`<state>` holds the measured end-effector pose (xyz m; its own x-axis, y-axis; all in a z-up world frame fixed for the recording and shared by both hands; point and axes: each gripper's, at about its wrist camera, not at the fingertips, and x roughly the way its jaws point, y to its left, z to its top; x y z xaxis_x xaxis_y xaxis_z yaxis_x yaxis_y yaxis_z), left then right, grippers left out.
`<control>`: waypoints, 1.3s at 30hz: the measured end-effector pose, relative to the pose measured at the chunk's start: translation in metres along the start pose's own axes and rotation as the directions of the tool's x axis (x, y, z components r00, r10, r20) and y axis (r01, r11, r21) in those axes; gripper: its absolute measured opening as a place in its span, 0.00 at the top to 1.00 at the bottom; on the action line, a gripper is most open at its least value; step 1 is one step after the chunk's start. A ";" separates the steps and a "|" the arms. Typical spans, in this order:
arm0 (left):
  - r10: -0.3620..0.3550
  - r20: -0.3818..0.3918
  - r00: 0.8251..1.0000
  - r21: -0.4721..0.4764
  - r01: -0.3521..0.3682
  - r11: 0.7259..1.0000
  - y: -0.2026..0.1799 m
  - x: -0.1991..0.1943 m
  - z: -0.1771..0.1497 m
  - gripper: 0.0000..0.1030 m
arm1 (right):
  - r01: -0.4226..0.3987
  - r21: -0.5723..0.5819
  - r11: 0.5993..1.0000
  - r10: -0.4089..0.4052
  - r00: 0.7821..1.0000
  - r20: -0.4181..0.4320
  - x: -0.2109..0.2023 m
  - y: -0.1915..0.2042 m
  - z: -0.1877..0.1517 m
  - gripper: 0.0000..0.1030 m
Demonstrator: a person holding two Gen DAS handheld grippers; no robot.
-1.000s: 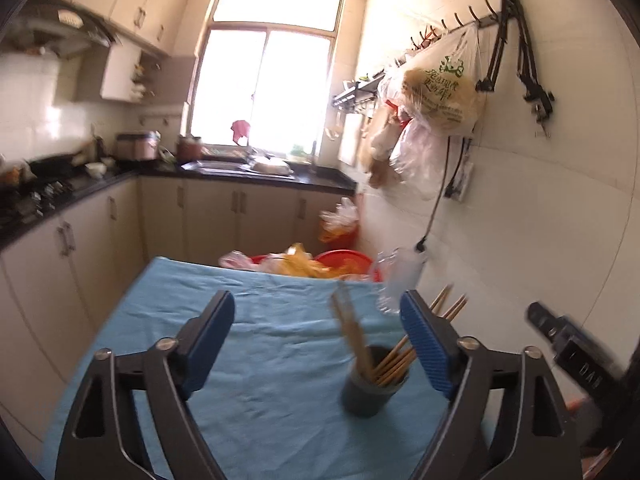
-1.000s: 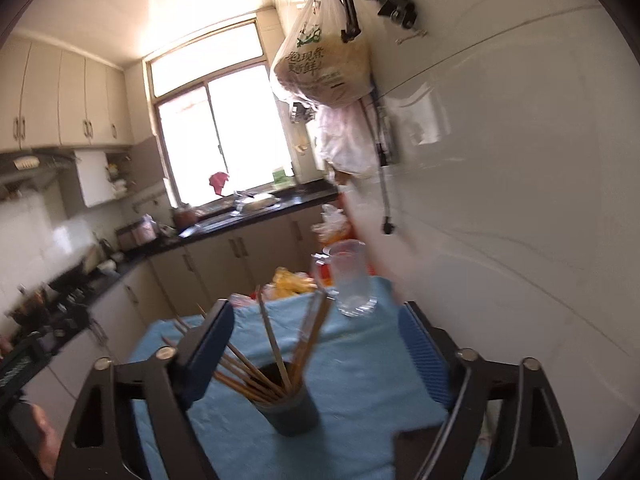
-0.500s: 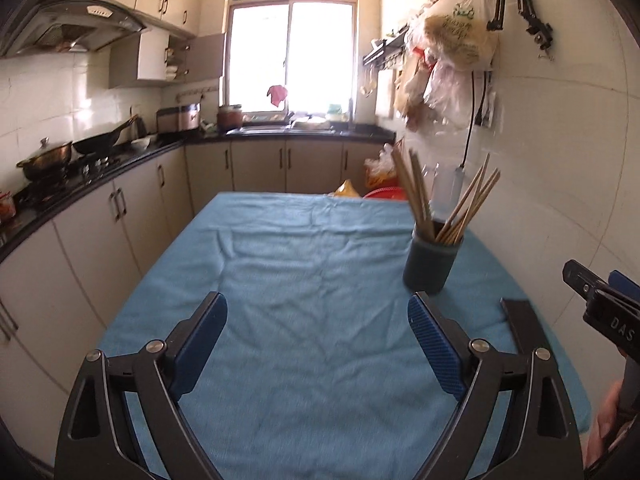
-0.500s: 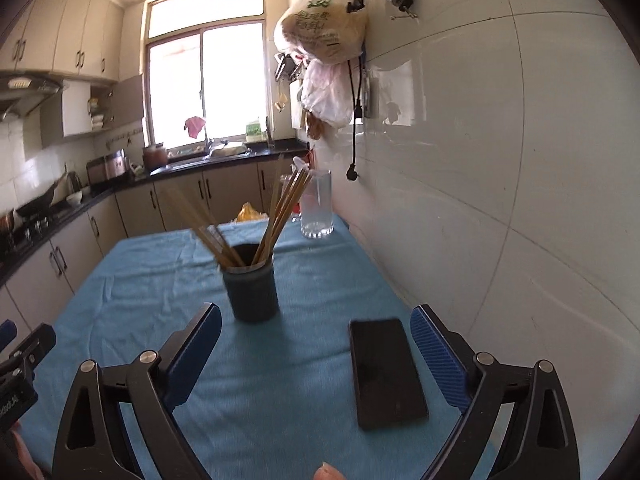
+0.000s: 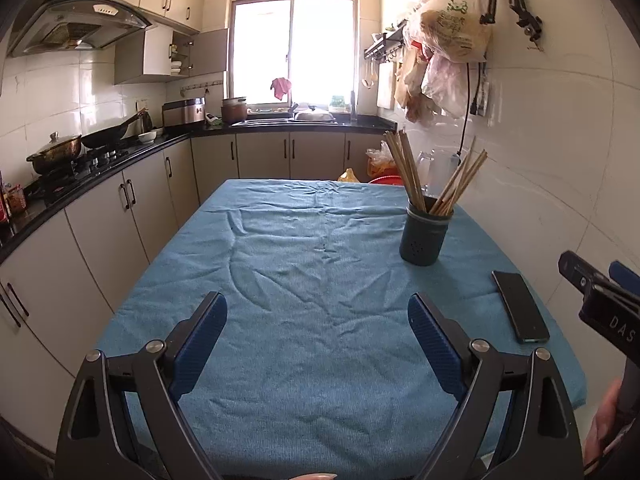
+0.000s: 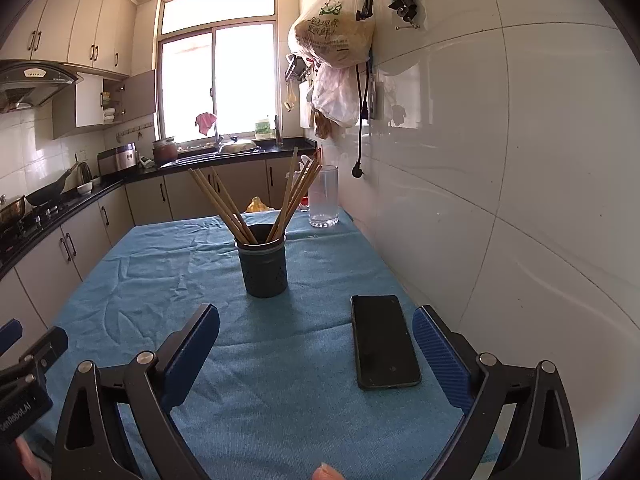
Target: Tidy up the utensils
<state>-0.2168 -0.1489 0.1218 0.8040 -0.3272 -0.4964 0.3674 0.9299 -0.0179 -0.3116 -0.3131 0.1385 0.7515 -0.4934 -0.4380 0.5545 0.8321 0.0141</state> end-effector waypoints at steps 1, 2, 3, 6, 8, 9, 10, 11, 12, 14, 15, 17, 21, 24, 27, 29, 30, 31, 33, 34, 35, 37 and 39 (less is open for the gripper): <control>0.002 -0.001 1.000 0.006 -0.002 1.000 -0.002 0.001 -0.001 0.12 | 0.002 -0.003 1.000 -0.002 1.000 0.000 0.001 0.000 0.000 0.04; 0.001 -0.003 1.000 0.009 -0.001 1.000 -0.002 0.002 -0.002 0.12 | 0.005 -0.004 1.000 -0.005 1.000 -0.001 0.002 0.000 0.000 0.04; 0.000 -0.007 1.000 0.011 0.000 1.000 -0.004 0.003 -0.002 0.12 | 0.008 -0.003 1.000 -0.008 1.000 -0.004 0.003 -0.001 0.001 0.04; -0.003 -0.017 1.000 0.016 0.004 1.000 -0.007 0.008 -0.003 0.12 | 0.013 0.005 1.000 -0.013 1.000 -0.006 0.004 -0.002 0.001 0.04; -0.004 -0.021 1.000 0.019 0.004 1.000 -0.008 0.009 -0.004 0.12 | 0.016 0.005 1.000 -0.016 1.000 -0.009 0.005 -0.003 0.000 0.04; -0.005 -0.023 1.000 0.019 0.005 1.000 -0.008 0.008 -0.004 0.12 | 0.016 0.003 1.000 -0.016 1.000 -0.011 0.005 -0.003 0.000 0.04; -0.006 -0.022 1.000 0.017 0.006 1.000 -0.008 0.008 -0.005 0.12 | 0.016 0.002 1.000 -0.016 1.000 -0.012 0.005 -0.003 0.000 0.04; -0.006 -0.021 1.000 0.017 0.006 1.000 -0.007 0.007 -0.005 0.12 | 0.016 0.001 1.000 -0.016 1.000 -0.013 0.005 -0.003 -0.001 0.04; -0.006 -0.022 1.000 0.017 0.007 1.000 -0.007 0.007 -0.005 0.12 | 0.015 0.001 1.000 -0.015 1.000 -0.014 0.005 -0.002 -0.001 0.04; -0.009 -0.021 1.000 0.017 0.010 1.000 -0.008 0.006 -0.005 0.12 | 0.013 -0.002 1.000 -0.013 1.000 -0.018 0.005 -0.002 -0.003 0.04; -0.009 -0.019 1.000 0.017 0.009 1.000 -0.008 0.006 -0.005 0.12 | 0.012 -0.005 1.000 -0.012 1.000 -0.021 0.005 -0.001 -0.003 0.04; -0.009 -0.019 1.000 0.019 0.009 1.000 -0.008 0.005 -0.006 0.12 | 0.009 -0.009 1.000 -0.010 1.000 -0.025 0.006 0.001 -0.003 0.04; -0.006 -0.024 1.000 0.017 0.007 1.000 -0.008 0.005 -0.006 0.12 | 0.005 -0.016 1.000 -0.006 1.000 -0.030 0.007 0.004 -0.004 0.04; -0.006 -0.028 1.000 0.013 0.007 1.000 -0.007 0.005 -0.006 0.12 | 0.002 -0.021 1.000 -0.003 0.999 -0.035 0.009 0.005 -0.004 0.04; -0.006 -0.028 1.000 0.013 0.006 1.000 -0.007 0.005 -0.006 0.12 | 0.001 -0.024 1.000 -0.002 0.999 -0.040 0.010 0.005 -0.005 0.04; -0.006 -0.029 1.000 0.013 0.007 1.000 -0.007 0.005 -0.006 0.12 | 0.001 -0.027 1.000 -0.003 0.999 -0.044 0.010 0.006 -0.006 0.04; -0.005 -0.029 1.000 0.014 0.006 1.000 -0.007 0.005 -0.006 0.12 | 0.002 -0.028 1.000 -0.003 0.999 -0.044 0.010 0.007 -0.006 0.04; -0.005 -0.030 1.000 0.014 0.005 1.000 -0.007 0.005 -0.006 0.12 | 0.001 -0.030 1.000 -0.002 0.999 -0.044 0.010 0.007 -0.007 0.04; -0.007 -0.031 1.000 0.013 0.007 1.000 -0.007 0.005 -0.006 0.12 | 0.001 -0.030 1.000 -0.003 0.999 -0.045 0.010 0.007 -0.006 0.04; -0.006 -0.032 0.999 0.013 0.006 1.000 -0.007 0.005 -0.006 0.12 | 0.001 -0.031 1.000 -0.003 0.999 -0.046 0.011 0.008 -0.006 0.04; -0.007 -0.033 0.999 0.013 0.007 1.000 -0.006 0.005 -0.006 0.12 | 0.001 -0.031 1.000 -0.002 0.999 -0.047 0.012 0.008 -0.006 0.04; -0.005 -0.032 0.999 0.012 0.006 1.000 -0.007 0.006 -0.006 0.12 | 0.002 -0.030 1.000 -0.003 0.999 -0.049 0.011 0.008 -0.006 0.04; -0.005 -0.033 0.999 0.013 0.006 1.000 -0.006 0.005 -0.006 0.12 | 0.000 -0.031 1.000 -0.002 0.999 -0.051 0.012 0.009 -0.006 0.04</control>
<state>-0.2176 -0.1555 0.1142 0.7863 -0.3264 -0.5247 0.3780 0.9258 -0.0094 -0.3001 -0.3100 0.1280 0.7311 -0.4812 -0.4836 0.5432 0.8395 -0.0141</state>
